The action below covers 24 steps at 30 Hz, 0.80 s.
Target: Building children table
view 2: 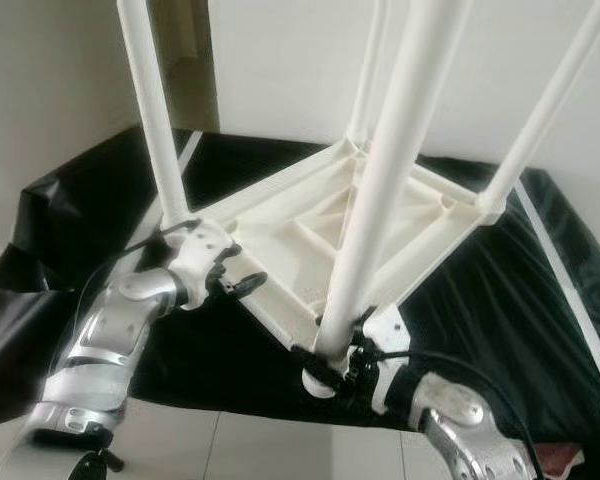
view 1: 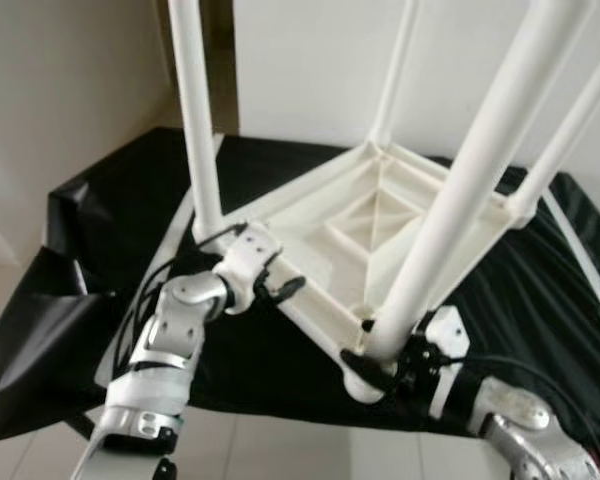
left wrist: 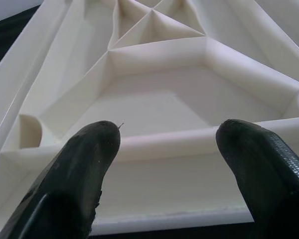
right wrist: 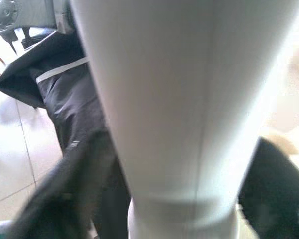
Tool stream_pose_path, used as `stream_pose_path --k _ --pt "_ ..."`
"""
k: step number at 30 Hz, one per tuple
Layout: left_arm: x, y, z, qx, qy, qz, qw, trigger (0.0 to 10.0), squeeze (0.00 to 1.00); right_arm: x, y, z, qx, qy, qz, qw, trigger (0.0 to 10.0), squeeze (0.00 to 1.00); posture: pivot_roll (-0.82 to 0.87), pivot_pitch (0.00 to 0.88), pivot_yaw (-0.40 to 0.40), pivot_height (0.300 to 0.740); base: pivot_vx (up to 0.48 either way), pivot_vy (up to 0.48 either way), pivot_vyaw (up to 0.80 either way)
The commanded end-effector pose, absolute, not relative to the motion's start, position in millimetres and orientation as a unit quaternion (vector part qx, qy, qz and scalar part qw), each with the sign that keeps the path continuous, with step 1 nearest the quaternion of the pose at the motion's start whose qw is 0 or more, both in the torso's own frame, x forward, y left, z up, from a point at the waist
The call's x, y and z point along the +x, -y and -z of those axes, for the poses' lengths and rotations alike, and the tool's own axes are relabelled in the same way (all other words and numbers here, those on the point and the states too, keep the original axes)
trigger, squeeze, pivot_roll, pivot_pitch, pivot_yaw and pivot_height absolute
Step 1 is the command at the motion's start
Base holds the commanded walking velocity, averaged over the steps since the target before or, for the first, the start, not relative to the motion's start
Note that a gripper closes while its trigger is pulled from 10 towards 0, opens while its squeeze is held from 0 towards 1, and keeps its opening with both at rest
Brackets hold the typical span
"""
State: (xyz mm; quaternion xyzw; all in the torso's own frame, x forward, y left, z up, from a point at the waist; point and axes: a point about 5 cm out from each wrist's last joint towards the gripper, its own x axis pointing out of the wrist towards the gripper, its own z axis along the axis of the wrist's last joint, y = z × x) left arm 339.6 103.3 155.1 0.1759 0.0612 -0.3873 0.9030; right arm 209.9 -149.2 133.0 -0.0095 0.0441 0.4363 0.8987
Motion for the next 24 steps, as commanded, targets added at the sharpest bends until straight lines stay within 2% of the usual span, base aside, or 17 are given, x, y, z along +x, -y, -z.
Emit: stream_pose_path --k 1,3,4,12,19,24 --pt "347 -108 -157 0.184 -0.045 0.297 0.936 10.0 0.0 209 154 -137 -0.014 -0.043 -0.432 0.901 10.0 1.0 -0.02 0.0 -0.011 0.74 0.0 0.0 0.0" --pt "347 -108 -156 0.186 -0.045 0.298 0.935 10.0 0.0 207 157 -136 -0.025 -0.043 -0.426 0.903 10.0 1.0 -0.02 0.0 -0.01 0.74 0.0 0.0 0.0" --pt "347 -108 -156 0.187 -0.045 0.299 0.935 10.0 0.0 206 160 -136 -0.033 -0.044 -0.422 0.905 10.0 0.0 -0.02 0.0 -0.01 0.74 0.0 0.0 0.0" --pt "354 -111 -163 0.211 -0.03 0.291 0.933 10.0 0.0 191 190 -124 -0.065 -0.112 -0.414 0.901 10.0 0.0 -0.03 0.0 -0.018 0.74 0.0 0.0 0.0" --pt "361 -113 -168 0.22 -0.024 0.277 0.935 10.0 0.0 176 197 -120 -0.076 -0.142 -0.419 0.894 10.0 0.0 -0.04 0.0 -0.018 0.74 0.0 0.0 0.0" --pt "364 -115 -168 0.226 -0.024 0.272 0.935 10.0 0.0 170 213 -118 -0.079 -0.161 -0.394 0.901 10.0 0.0 -0.05 0.0 -0.016 0.74 0.0 0.0 0.0"
